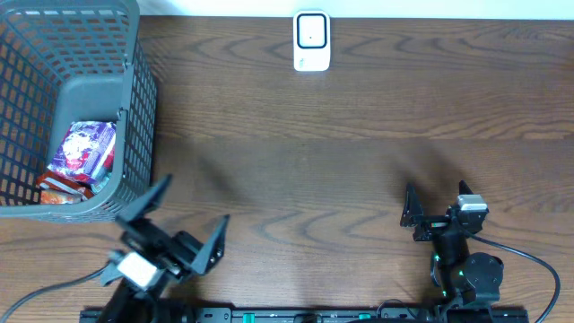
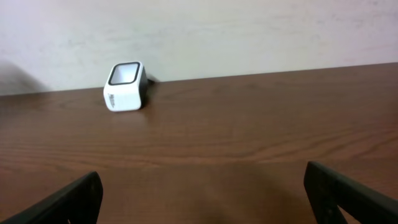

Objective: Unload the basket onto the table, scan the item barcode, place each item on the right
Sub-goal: 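Reach the left gripper into the basket and grasp the purple box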

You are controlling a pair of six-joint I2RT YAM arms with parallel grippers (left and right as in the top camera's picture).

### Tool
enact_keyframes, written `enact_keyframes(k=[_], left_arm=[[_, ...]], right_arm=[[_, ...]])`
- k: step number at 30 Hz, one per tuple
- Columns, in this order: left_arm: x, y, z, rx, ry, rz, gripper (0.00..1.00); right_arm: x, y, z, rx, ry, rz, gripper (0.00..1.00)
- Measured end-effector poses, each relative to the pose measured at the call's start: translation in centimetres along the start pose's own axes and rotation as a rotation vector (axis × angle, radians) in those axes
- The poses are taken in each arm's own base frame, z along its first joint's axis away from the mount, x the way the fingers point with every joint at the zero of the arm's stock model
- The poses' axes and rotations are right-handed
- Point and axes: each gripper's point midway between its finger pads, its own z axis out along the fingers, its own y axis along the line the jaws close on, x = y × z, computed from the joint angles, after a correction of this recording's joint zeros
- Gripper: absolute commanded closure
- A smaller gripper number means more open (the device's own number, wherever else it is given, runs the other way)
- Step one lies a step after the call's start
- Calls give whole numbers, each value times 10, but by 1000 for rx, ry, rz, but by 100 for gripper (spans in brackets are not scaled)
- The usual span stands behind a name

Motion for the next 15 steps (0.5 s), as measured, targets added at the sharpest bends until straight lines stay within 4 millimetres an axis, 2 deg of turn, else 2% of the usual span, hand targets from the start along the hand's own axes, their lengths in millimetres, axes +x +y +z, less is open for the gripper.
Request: enact_keyframes(k=[3,5,6,8,11,13,15], left_arm=[[-31,27,24,-117,5,95,3],[-46,55,44,-232,42,143,2],[-52,77,56,-317,86,154,2],[-54,113,74,-455,167,167,3],[-52,179,101,-680,341,197,2],[-36,221,109,-798,491,209,2],[-14,265,105,-911,678,209,2]], right_arm=[[0,0,0,1,0,0,1],[0,0,0,0,0,0,1],[0,0,0,0,2,0,1],[0,0,0,0,0,0,1],[0,0,0,0,1,0,1],[0,0,0,0,0,0,1],[0,0,0,0,1,0,1]])
